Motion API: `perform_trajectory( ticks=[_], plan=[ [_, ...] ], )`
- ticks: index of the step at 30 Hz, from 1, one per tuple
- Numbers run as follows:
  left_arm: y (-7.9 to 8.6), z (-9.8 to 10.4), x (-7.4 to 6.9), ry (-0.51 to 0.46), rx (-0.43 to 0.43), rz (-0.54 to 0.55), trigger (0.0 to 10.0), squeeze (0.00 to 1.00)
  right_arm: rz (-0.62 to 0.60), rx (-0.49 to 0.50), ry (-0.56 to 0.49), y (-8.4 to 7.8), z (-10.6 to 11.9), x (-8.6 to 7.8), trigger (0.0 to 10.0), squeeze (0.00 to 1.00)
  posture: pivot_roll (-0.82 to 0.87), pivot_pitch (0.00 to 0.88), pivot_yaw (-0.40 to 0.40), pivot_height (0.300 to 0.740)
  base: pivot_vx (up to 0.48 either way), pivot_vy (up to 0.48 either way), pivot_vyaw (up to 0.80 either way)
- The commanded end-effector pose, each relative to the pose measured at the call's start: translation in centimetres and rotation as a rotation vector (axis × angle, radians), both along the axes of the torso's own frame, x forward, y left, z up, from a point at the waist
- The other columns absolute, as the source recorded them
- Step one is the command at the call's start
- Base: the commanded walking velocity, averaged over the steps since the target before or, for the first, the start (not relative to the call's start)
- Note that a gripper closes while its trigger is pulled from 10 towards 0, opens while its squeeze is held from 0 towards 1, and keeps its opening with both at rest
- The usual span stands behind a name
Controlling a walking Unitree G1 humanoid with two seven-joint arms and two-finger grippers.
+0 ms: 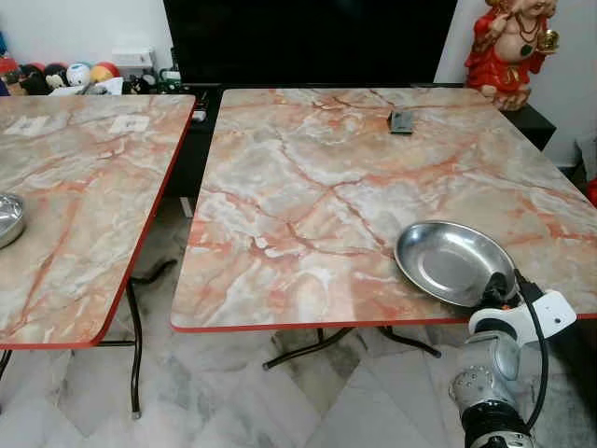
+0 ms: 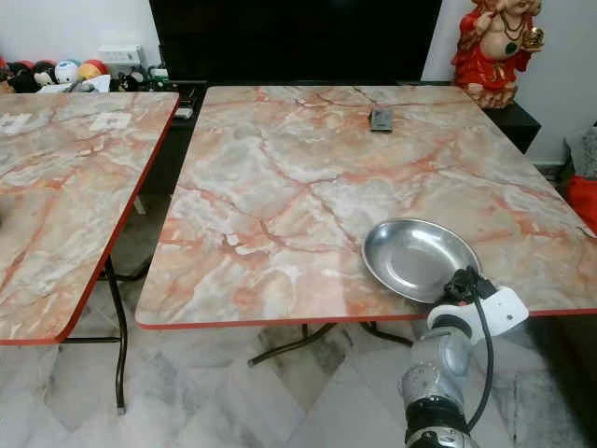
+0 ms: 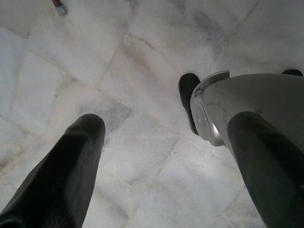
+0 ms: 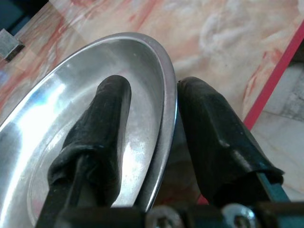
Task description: Setting the table
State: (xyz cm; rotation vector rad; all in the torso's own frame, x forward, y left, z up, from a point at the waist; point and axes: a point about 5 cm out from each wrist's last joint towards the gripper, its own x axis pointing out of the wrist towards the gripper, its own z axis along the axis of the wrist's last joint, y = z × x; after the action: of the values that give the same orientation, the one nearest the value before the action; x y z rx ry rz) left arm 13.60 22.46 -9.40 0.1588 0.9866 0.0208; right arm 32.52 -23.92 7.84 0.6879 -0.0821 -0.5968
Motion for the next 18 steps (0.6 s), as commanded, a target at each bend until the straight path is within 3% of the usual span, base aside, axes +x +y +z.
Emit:
perform_trajectory(
  ticks=[1,2,3,4,5,18],
  plan=[
    [-0.3,-0.4,-0.9,0.045,0.000,-0.013,10.0,0.00,0.000,-0.013,-0.001,0.0,0.0,-0.1,10.0,0.41,0.01,0.105,-0.016,0.740,0.000,0.000,0.00],
    [-0.3,-0.4,-0.9,0.045,0.000,-0.013,10.0,0.00,0.000,-0.013,-0.001,0.0,0.0,-0.1,10.0,0.41,0.01,0.105,-0.016,0.740,0.000,0.000,0.00],
    [-0.4,-0.5,-0.9,0.045,-0.001,-0.014,10.0,0.00,0.006,-0.015,0.001,0.0,-0.1,-0.2,10.0,0.13,0.01,0.104,-0.019,0.740,0.000,0.000,0.00],
    [-0.5,-0.5,-0.9,0.045,-0.002,-0.014,10.0,0.00,0.010,-0.017,0.002,0.1,-0.2,-0.2,10.0,0.13,0.01,0.104,-0.019,0.740,0.000,0.000,0.00],
    [-0.5,-0.5,-0.9,0.045,-0.003,-0.015,10.0,0.00,0.015,-0.027,0.005,0.2,-0.3,-0.3,10.0,0.03,0.01,0.104,-0.019,0.740,0.000,0.000,0.00],
    [-0.4,-0.6,-1.4,0.053,-0.007,-0.010,10.0,0.00,0.008,-0.051,0.017,-0.1,-1.1,-1.7,10.0,0.00,0.00,0.101,-0.029,0.740,0.000,0.000,0.00]
  ],
)
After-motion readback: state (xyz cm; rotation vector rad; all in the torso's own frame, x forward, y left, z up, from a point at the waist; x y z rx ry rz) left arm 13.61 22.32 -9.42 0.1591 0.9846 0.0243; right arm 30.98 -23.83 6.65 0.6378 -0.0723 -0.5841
